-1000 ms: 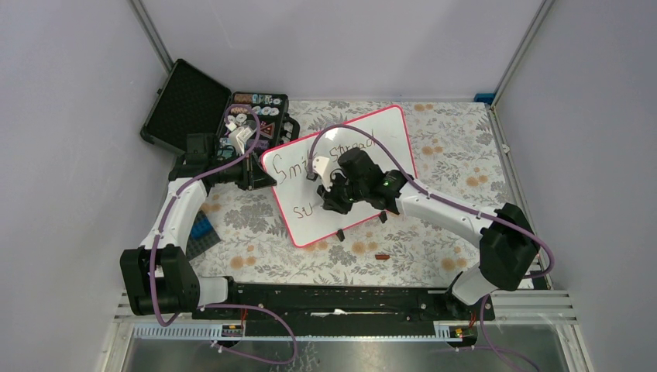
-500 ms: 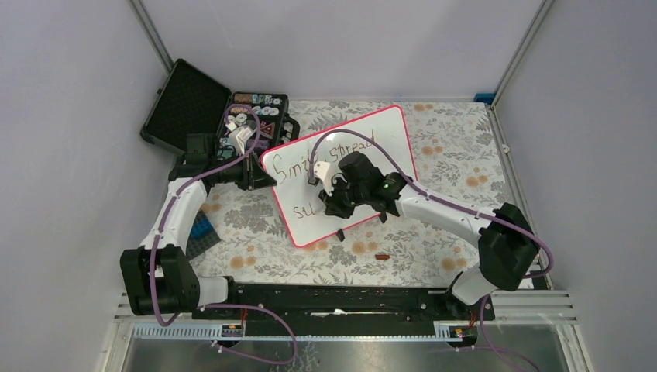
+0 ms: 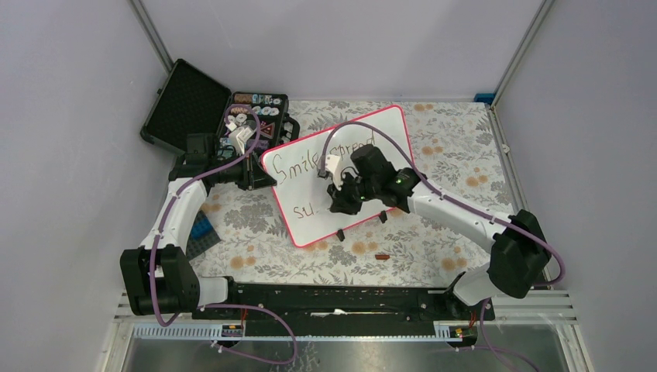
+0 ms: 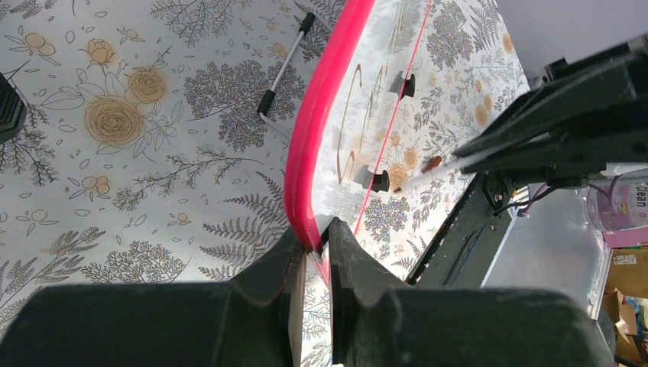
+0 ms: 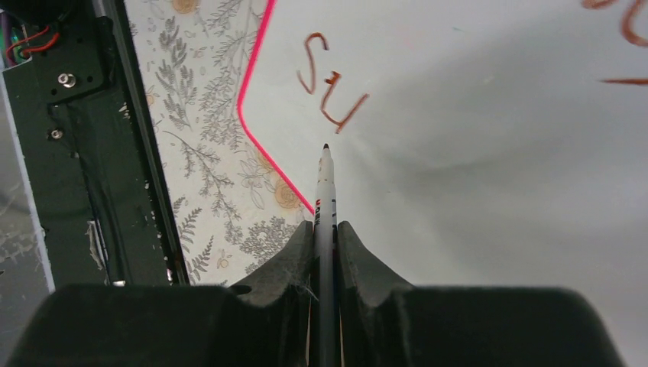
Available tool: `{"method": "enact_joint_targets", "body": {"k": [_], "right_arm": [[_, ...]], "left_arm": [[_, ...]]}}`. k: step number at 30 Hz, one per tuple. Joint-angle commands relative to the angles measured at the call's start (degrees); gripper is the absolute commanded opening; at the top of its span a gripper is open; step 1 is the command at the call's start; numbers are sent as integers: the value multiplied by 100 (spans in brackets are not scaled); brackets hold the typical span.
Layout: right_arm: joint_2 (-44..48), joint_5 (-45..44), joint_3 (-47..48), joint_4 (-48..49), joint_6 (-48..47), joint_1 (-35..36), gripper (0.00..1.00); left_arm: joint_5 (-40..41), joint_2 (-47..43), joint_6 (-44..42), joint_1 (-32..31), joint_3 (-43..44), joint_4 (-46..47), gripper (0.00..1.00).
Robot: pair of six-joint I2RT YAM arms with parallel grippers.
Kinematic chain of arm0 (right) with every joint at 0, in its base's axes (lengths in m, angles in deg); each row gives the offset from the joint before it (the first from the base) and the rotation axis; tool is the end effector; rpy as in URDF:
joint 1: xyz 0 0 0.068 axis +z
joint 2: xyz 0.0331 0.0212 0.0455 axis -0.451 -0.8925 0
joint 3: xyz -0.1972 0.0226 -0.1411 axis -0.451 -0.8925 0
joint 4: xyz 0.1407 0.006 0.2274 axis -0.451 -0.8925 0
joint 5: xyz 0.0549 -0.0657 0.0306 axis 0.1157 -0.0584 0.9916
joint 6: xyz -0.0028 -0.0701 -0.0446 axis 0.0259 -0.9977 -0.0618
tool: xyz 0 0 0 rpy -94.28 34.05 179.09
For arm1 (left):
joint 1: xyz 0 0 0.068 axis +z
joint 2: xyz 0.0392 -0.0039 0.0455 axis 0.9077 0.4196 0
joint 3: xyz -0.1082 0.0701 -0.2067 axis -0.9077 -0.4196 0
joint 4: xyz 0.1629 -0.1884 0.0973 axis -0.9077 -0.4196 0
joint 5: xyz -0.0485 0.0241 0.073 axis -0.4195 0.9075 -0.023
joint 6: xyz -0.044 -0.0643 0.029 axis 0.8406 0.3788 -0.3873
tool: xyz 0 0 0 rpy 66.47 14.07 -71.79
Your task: Write a sentence on the whiteboard
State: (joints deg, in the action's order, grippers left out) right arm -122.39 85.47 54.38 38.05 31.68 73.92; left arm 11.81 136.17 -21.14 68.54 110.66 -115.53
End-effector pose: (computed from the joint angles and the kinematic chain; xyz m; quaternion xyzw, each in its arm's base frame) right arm 0.2295 0.2904 0.2323 -0.5473 0.6914 0.2903 0.3717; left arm 0.2908 -0.0428 0.2350 0.1678 0.8297 -0.4148 0.3337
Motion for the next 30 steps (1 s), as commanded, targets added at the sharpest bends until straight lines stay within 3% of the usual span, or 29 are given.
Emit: {"method": "enact_joint_targets", "body": {"k": [1, 7, 17, 30], "right_arm": [[184, 658, 262, -35, 138, -502, 0], [225, 1200, 282, 8, 189, -762, 0], [9, 1199, 165, 508, 313, -756, 0], [-191, 239, 214, 609, 280, -376, 0]], "left_arm": [[208, -187, -240, -70, -28, 276, 0], [220, -200, -251, -74, -24, 267, 0], [248, -200, -260, -90, -27, 267, 0], [248, -164, -261, -107, -13, 263, 0]]}}
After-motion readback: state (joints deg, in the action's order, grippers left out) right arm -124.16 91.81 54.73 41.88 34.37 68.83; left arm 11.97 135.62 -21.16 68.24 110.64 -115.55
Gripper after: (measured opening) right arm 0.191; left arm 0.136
